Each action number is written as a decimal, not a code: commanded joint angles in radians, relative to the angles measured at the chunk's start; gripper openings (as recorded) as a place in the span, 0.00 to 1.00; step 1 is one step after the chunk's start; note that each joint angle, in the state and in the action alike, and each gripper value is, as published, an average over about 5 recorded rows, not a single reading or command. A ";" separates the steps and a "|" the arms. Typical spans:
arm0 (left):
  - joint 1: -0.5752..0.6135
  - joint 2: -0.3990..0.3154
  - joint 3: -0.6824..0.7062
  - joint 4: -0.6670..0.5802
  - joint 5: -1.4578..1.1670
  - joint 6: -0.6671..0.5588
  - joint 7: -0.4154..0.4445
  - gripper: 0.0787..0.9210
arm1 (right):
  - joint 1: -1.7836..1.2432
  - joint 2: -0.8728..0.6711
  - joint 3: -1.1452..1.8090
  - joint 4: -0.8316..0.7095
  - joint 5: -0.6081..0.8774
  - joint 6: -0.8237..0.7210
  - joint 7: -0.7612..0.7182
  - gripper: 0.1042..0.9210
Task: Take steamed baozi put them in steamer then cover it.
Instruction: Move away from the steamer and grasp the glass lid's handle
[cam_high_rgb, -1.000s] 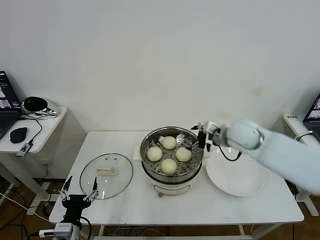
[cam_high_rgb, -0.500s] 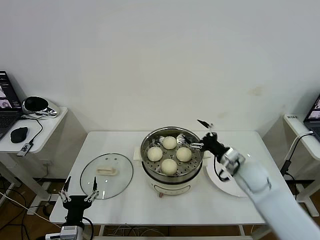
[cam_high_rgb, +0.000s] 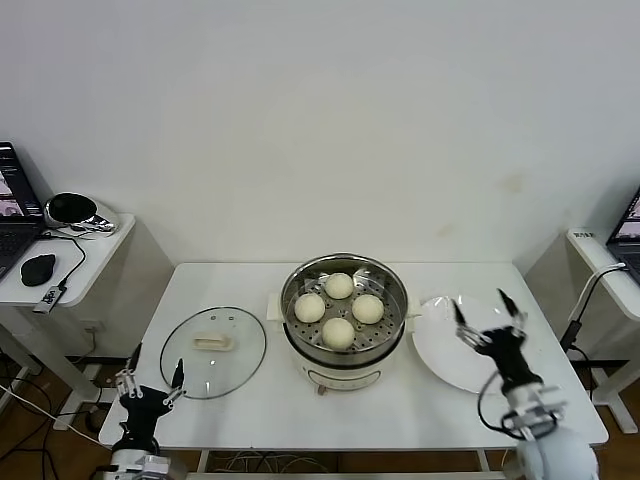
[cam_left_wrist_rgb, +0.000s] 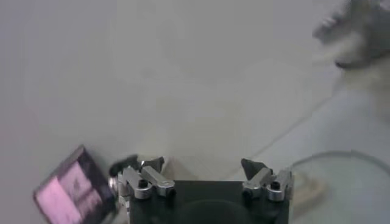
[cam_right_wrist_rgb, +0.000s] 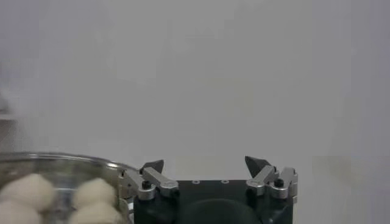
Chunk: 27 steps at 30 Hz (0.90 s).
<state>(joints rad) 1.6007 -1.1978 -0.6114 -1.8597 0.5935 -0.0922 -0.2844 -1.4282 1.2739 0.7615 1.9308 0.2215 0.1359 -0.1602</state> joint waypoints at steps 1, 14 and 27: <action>-0.154 0.143 0.052 0.255 0.562 -0.086 0.015 0.88 | -0.211 0.162 0.261 0.083 0.027 0.038 0.093 0.88; -0.390 0.157 0.138 0.434 0.661 -0.116 0.026 0.88 | -0.224 0.186 0.294 0.088 0.040 0.040 0.103 0.88; -0.527 0.133 0.207 0.607 0.672 -0.133 0.024 0.88 | -0.223 0.185 0.305 0.079 0.044 0.039 0.099 0.88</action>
<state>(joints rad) 1.2113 -1.0692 -0.4519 -1.4115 1.2111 -0.2124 -0.2595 -1.6317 1.4444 1.0420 2.0043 0.2615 0.1700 -0.0673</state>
